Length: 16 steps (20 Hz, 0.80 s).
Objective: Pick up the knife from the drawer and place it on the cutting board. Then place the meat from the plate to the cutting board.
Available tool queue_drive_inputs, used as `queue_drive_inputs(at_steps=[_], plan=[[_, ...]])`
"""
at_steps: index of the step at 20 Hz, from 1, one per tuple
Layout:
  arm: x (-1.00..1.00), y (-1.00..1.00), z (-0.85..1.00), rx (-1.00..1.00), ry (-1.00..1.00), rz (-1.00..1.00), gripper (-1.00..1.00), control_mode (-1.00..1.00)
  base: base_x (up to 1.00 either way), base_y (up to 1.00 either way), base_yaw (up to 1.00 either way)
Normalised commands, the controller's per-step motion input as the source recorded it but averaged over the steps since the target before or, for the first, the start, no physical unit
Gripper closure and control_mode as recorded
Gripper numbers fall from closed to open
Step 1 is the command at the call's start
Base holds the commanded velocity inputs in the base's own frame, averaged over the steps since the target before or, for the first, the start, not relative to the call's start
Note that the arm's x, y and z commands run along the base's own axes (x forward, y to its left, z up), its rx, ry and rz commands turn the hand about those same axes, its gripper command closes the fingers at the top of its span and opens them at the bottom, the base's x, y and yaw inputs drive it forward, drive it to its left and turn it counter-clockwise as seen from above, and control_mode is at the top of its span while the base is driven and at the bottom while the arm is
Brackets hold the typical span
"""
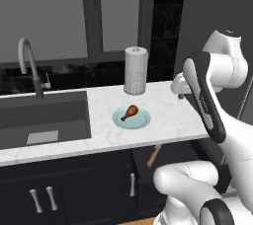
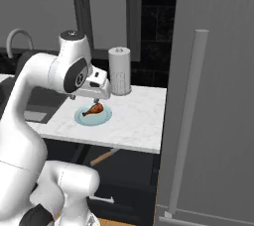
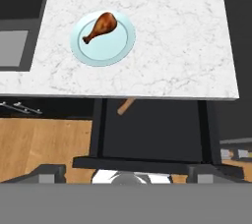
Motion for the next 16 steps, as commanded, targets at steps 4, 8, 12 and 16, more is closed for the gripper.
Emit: queue_drive_inputs(at_steps=[4, 8, 12, 16], plan=[[-0.96, -0.45, -0.25, 0.0, 0.0, 0.0, -1.0, -1.0, 0.0, 0.0, 0.0], [-0.39, -0.17, -0.16, 0.0, 0.0, 0.0, -1.0, -1.0, 0.0, 0.0, 0.0], [0.0, 0.0, -0.03, 0.0, 0.0, 0.0, -1.0, 1.0, 0.0, 0.0, 0.0], [0.0, 0.0, 0.0, 0.0, 0.0, 0.0, -1.0, 1.0, -0.16, 0.0, -0.05]])
